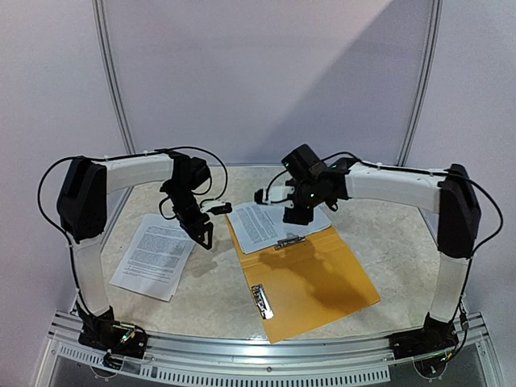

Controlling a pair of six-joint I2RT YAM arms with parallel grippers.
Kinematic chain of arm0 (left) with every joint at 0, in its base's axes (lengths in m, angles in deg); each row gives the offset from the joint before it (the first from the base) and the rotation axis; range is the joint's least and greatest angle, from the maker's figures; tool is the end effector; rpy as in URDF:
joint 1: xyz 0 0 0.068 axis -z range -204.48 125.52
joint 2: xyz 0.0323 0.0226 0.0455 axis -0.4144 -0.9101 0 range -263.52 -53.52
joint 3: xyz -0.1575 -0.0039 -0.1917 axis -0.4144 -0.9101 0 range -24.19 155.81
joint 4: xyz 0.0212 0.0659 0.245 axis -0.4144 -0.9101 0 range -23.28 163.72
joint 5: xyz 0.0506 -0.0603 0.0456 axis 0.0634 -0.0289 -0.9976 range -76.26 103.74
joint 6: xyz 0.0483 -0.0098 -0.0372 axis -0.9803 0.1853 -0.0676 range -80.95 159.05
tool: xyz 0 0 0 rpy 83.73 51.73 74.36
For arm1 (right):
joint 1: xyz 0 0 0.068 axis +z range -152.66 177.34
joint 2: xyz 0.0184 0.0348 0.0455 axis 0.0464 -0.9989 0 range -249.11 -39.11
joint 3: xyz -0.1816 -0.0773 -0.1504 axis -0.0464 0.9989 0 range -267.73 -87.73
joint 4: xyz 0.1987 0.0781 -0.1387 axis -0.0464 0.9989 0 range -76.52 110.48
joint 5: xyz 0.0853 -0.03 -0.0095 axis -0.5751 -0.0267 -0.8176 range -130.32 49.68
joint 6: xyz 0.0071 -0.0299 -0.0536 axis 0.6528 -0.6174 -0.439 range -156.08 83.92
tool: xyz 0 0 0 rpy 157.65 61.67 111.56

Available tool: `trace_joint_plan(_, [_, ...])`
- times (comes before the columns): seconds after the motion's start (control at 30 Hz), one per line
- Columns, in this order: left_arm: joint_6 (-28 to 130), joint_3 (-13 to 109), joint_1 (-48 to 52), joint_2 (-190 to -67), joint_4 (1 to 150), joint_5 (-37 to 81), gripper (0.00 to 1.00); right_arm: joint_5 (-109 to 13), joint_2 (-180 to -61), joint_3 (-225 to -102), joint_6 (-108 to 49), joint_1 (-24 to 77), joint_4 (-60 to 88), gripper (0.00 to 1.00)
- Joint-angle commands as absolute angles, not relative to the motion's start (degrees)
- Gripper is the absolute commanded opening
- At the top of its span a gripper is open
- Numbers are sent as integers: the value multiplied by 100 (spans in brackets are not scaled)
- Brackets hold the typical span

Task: Put the files into the folder
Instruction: Move the folder with some files to the center of the board.

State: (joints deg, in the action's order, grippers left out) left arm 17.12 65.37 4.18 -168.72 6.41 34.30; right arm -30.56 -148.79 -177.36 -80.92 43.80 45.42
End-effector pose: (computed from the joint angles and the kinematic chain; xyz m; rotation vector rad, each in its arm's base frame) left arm 0.3043 -0.1850 0.1629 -1.2785 -2.7381 0.5426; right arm 0.2936 0.2975 0.2183 -1.7152 1.7781 -0.1986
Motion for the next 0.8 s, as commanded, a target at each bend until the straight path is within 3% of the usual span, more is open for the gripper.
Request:
trace_joint_plan(0.0, [1553, 6485, 702, -16538, 790, 3624, 54, -3580, -13812, -17385, -5987, 4351, 4377, 72])
trace_joint_plan(0.13, [1801, 6294, 807, -16397, 1316, 3594, 52, -4985, -13300, -16750, -3139, 4364, 4387, 66])
trace_joint_plan(0.23, [2034, 6011, 1072, -16234, 1955, 3569, 50, -5992, -13351, -15782, -578, 4553, 3916, 51])
trace_joint_plan(0.33, [2414, 5755, 1366, -16185, 2531, 3490, 50, -5940, -13364, -14908, 1128, 5235, 3177, 46])
trace_joint_plan(0.53, [2860, 5543, 1600, -16549, 2886, 3708, 49, -6056, -13804, -14496, 2537, 6155, 2672, 41])
trace_joint_plan(0.77, [3250, 5585, 1779, -16984, 2975, 3529, 46, -6232, -14208, -14230, 3234, 6244, 1837, 30])
